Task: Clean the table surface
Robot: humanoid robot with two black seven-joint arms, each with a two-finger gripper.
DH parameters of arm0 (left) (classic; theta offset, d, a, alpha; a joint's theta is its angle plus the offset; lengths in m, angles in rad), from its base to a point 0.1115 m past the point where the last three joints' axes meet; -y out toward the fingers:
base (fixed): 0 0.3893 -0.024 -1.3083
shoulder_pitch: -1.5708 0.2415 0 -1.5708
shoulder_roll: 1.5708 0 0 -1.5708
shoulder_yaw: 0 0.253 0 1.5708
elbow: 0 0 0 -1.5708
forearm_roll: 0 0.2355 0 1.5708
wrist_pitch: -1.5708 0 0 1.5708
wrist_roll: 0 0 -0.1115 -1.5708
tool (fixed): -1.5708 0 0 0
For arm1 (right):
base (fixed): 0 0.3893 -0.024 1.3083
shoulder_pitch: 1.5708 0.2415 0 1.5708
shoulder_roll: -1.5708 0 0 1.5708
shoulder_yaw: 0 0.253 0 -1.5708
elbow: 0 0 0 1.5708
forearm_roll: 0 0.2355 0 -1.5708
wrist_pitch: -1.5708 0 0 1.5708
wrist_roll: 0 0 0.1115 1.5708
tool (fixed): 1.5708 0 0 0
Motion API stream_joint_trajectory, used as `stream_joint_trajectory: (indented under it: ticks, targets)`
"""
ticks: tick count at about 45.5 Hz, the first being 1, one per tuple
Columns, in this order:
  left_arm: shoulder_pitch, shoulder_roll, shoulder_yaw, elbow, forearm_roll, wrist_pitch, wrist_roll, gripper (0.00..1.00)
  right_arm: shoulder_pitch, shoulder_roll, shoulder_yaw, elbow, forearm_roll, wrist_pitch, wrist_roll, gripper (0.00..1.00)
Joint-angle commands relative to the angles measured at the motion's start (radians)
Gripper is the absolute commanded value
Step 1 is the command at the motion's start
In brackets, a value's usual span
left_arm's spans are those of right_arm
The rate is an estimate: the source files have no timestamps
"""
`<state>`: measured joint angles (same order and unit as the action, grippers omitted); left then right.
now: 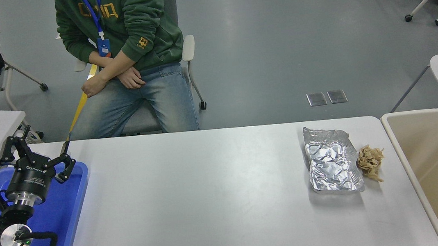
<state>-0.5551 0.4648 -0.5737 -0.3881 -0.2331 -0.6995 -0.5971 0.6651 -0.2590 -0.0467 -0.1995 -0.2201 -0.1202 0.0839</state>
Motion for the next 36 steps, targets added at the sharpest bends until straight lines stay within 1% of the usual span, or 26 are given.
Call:
stream_joint_trajectory:
  ticks: [1, 24, 36]
  targets:
    - [0.000, 0.000, 0.000, 0.000, 0.000, 0.000, 0.000, 1.00, 0.013, 0.000, 0.002, -0.001, 0.002, -0.019, 0.000, 1.00]
    - [0.000, 0.000, 0.000, 0.000, 0.000, 0.000, 0.000, 1.00, 0.025, 0.001, -0.009, 0.005, 0.002, -0.013, 0.000, 1.00]
    - [0.000, 0.000, 0.000, 0.000, 0.000, 0.000, -0.001, 1.00, 0.056, 0.000, -0.010, 0.012, 0.002, -0.012, 0.000, 1.00]
